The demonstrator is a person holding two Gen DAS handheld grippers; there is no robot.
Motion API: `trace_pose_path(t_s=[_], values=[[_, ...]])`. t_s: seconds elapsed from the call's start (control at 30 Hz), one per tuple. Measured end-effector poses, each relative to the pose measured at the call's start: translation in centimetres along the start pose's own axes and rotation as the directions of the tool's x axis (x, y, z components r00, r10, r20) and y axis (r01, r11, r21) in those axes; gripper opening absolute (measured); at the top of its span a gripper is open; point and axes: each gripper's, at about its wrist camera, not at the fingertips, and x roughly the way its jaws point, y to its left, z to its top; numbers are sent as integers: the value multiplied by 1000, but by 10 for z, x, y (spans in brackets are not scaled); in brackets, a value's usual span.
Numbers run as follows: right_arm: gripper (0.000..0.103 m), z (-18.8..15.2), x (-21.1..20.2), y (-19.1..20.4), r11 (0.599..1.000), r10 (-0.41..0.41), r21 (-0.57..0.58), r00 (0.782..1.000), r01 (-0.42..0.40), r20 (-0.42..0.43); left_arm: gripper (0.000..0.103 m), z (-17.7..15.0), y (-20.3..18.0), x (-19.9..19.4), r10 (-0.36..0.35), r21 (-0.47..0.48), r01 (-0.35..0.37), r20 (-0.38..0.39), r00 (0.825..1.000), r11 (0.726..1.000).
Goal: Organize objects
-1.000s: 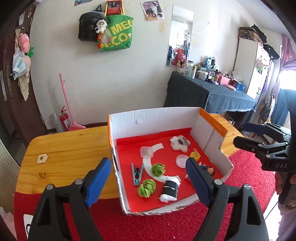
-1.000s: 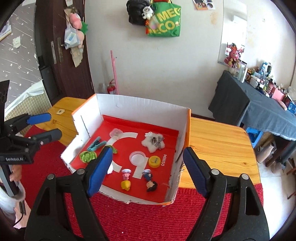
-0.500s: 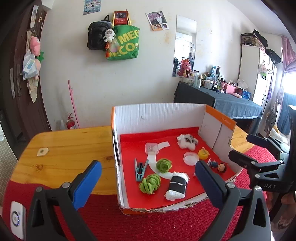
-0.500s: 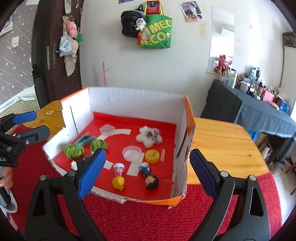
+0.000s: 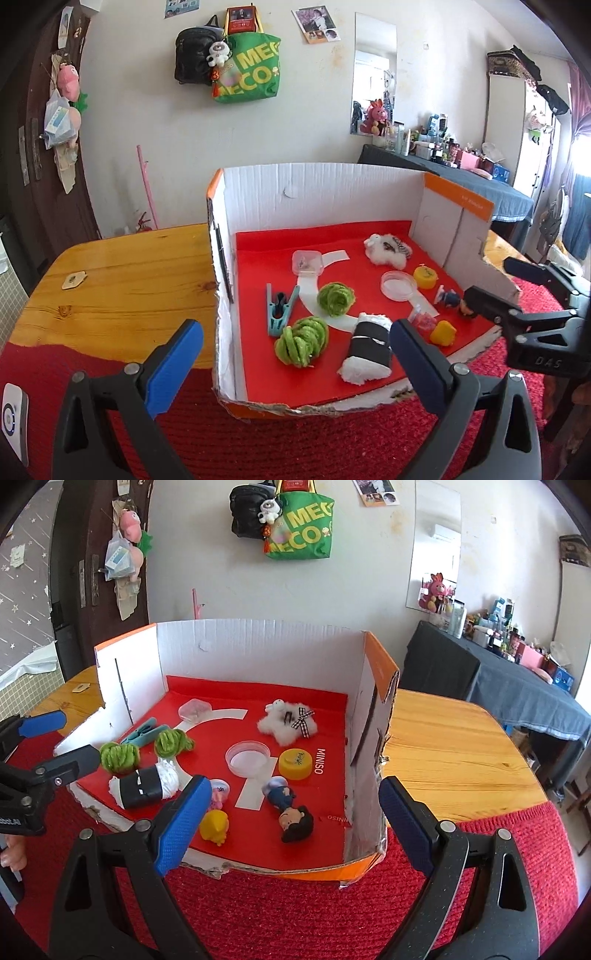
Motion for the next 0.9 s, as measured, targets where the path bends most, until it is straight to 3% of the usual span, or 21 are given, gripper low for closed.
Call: trace_pose_path(t_s=[0.23,0.9], values=[[93,0,5,-1,1000,-4,10,1000,5,-16,103,-2,4,12,7,-17,-8,-47,999,1000],[98,0,8,-2,1000,-17,19,999,18,-30,103,-3,5,16,12,-24,-14,-68,998,1000]])
